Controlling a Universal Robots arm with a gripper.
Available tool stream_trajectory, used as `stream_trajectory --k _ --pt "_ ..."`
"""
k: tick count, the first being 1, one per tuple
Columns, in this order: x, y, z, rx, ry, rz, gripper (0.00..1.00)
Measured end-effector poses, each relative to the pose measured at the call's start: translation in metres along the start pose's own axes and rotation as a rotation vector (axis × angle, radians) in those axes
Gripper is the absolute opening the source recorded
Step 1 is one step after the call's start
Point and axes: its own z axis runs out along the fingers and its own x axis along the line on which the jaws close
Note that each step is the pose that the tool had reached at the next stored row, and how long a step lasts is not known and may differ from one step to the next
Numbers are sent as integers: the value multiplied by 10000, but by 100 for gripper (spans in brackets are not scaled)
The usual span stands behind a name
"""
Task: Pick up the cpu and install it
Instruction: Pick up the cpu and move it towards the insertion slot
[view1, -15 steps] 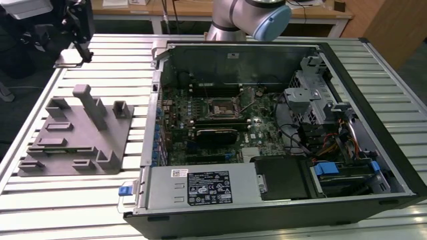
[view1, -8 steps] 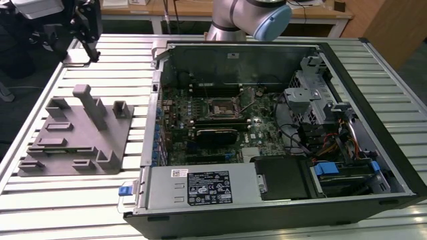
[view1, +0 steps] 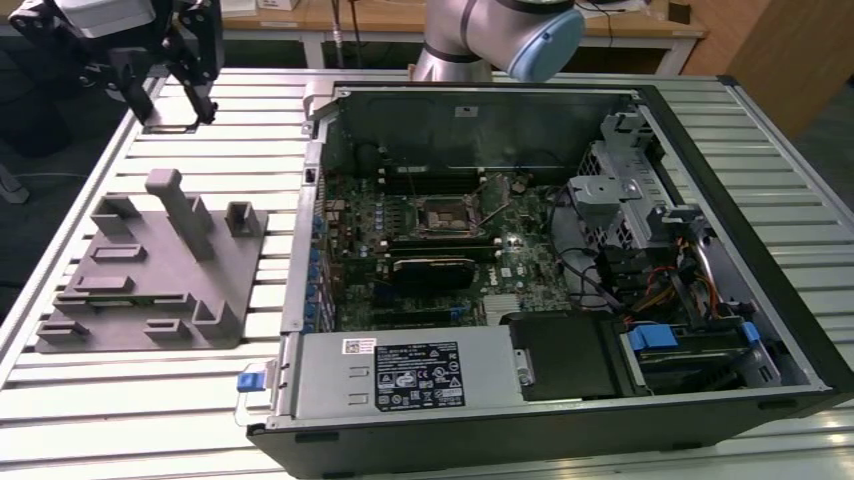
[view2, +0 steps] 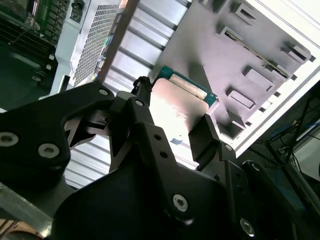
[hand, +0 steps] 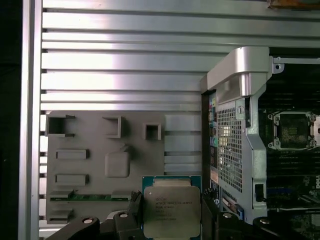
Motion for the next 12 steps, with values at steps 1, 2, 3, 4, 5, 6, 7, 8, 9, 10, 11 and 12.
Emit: stream_trajectory --k 1,2,3,4,5,6,7,8,9,10,11,12 --pt "-21 2 2 -1 0 0 55" --pt "-43 3 3 -1 -1 0 55" --pt "-66 4 5 -1 -1 0 55" --pt "-87 5 6 -1 -1 0 55" --pt "-109 6 8 -1 -1 0 55" --pt "-131 8 9 -1 -1 -1 55" --pt "-153 9 10 0 0 0 55" --pt "-173 10 12 -1 -1 0 55" --pt "-193 12 13 0 -1 0 55" --pt "-212 13 14 0 -1 1 55" --pt "-234 14 15 -1 0 0 55" --pt "-253 15 17 -1 -1 0 55"
